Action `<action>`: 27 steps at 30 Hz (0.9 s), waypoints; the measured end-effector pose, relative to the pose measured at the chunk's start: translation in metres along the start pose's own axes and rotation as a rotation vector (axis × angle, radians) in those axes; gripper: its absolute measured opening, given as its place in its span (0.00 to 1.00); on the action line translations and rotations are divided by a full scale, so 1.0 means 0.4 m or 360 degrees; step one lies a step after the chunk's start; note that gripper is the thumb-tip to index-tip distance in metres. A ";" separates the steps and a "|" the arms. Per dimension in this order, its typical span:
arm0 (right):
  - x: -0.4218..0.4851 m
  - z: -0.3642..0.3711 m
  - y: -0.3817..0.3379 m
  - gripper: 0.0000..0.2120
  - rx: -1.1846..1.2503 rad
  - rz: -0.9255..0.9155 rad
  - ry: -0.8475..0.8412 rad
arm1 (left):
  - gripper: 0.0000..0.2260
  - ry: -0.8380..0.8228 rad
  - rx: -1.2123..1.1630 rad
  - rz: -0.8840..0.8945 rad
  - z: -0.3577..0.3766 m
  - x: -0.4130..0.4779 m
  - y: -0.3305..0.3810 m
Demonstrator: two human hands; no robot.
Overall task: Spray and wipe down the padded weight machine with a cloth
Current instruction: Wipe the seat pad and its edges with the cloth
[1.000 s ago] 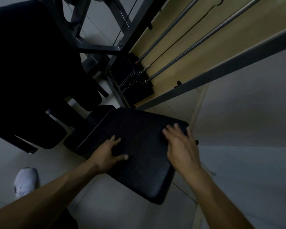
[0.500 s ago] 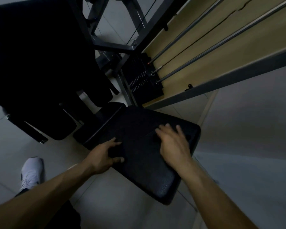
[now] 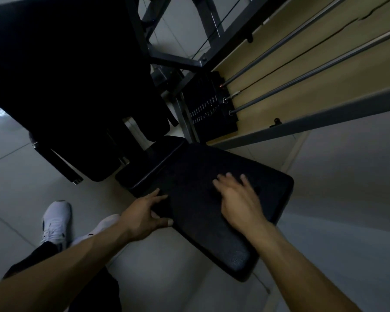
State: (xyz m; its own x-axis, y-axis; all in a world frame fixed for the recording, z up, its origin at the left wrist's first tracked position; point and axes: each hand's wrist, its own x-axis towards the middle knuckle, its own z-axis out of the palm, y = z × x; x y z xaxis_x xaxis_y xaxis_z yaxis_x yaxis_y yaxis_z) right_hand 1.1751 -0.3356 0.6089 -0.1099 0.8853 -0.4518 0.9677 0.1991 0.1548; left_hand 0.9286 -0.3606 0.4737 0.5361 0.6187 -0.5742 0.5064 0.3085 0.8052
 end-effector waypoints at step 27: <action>-0.158 0.061 -0.160 0.29 0.0068 -0.0390 -0.0056 | 0.21 -0.0085 0.0178 -0.0101 -0.018 -0.009 0.008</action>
State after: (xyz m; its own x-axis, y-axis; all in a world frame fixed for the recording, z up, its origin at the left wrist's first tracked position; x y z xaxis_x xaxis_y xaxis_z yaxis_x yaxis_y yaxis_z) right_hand 1.1255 -0.4146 0.6062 -0.3350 0.7977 -0.5015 0.9220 0.3872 0.0001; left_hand 0.9236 -0.3566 0.4794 0.5345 0.5603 -0.6328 0.6110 0.2612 0.7473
